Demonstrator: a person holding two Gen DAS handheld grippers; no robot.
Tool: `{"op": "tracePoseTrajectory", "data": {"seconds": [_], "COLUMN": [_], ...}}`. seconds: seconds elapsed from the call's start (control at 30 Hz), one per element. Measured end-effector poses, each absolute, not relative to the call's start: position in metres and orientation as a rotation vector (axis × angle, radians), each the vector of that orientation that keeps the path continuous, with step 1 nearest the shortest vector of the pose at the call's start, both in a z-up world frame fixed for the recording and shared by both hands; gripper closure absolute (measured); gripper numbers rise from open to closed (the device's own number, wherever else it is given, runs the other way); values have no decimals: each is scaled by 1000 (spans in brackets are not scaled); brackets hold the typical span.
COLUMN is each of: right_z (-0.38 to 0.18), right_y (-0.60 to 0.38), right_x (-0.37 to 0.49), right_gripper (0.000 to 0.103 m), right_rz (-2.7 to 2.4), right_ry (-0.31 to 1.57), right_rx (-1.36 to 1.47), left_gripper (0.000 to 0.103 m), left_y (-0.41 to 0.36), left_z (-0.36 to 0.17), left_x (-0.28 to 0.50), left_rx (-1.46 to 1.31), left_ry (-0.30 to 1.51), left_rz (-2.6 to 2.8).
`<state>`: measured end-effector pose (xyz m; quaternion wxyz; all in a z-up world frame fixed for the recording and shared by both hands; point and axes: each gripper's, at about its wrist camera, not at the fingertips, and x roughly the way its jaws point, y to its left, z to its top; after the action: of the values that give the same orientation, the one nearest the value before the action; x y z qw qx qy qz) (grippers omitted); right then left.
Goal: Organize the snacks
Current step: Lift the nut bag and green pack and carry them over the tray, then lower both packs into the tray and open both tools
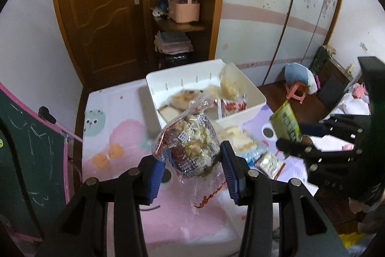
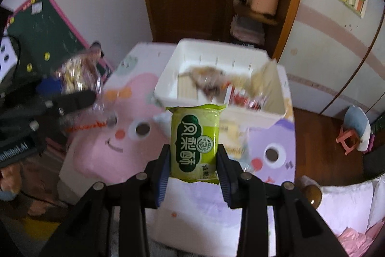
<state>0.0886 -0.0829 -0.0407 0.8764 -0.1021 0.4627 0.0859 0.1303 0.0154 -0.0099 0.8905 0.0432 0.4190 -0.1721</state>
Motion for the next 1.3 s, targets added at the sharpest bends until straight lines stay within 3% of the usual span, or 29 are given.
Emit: {"op": "tracePoseTrajectory", "data": {"seconds": [0.57,1.13,1.23,1.3], "right_z": [31,-41,-53,-58], "right_y": [-140,-154,-151,-149], "right_x": [219,332,344,349], "right_gripper": [66,66,65,65], "right_rz": [56,6,18,29], "right_ry": [875,1051,1090,1099], "right_rx": [-62,-151,-154,-152], "left_gripper": [59,61,59,52], "left_y": [-28,-59,-55,-48], "left_z": [18,-95,-112,-117], "left_x": [249,347,356,359], "left_rx": [106,184,203,196], "left_ry": [821,1094,1134,1146], "left_rz": [-276,-207,-163,-131]}}
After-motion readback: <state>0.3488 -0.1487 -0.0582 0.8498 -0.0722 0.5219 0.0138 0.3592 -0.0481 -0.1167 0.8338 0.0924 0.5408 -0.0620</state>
